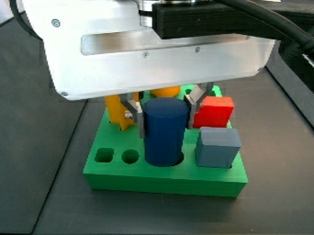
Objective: Pick up the oval object. Move up. Place the oval object on the fixture. Regrasp the oval object. Move to above the board. Insert the oval object.
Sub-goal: Insert the oval object.
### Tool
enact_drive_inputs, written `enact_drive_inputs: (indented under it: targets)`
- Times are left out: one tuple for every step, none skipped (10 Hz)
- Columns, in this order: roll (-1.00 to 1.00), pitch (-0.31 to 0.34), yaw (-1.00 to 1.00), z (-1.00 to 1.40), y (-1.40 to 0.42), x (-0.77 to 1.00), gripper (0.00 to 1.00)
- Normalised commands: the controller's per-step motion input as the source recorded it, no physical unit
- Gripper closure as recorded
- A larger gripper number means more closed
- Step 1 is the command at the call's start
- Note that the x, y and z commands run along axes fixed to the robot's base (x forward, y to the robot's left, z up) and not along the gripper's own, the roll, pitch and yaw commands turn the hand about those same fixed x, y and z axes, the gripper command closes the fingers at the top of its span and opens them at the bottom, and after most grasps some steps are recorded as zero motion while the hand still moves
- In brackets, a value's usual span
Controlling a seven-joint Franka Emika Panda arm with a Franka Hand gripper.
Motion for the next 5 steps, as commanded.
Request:
enact_drive_inputs:
  targets:
    - [0.03,-0.009,0.02,-0.35,0.15,0.01,1.0]
    - [0.0,-0.009,0.03,-0.31,0.14,0.02,1.0]
    - [-0.01,0.0,0.0,-0.08,0.18,0.0,1.0]
    - [0.0,0.0,0.07,0.0,0.16,-0.08,1.0]
    - [0.0,0.0,0.11,-0.18,0.06,0.0,1.0]
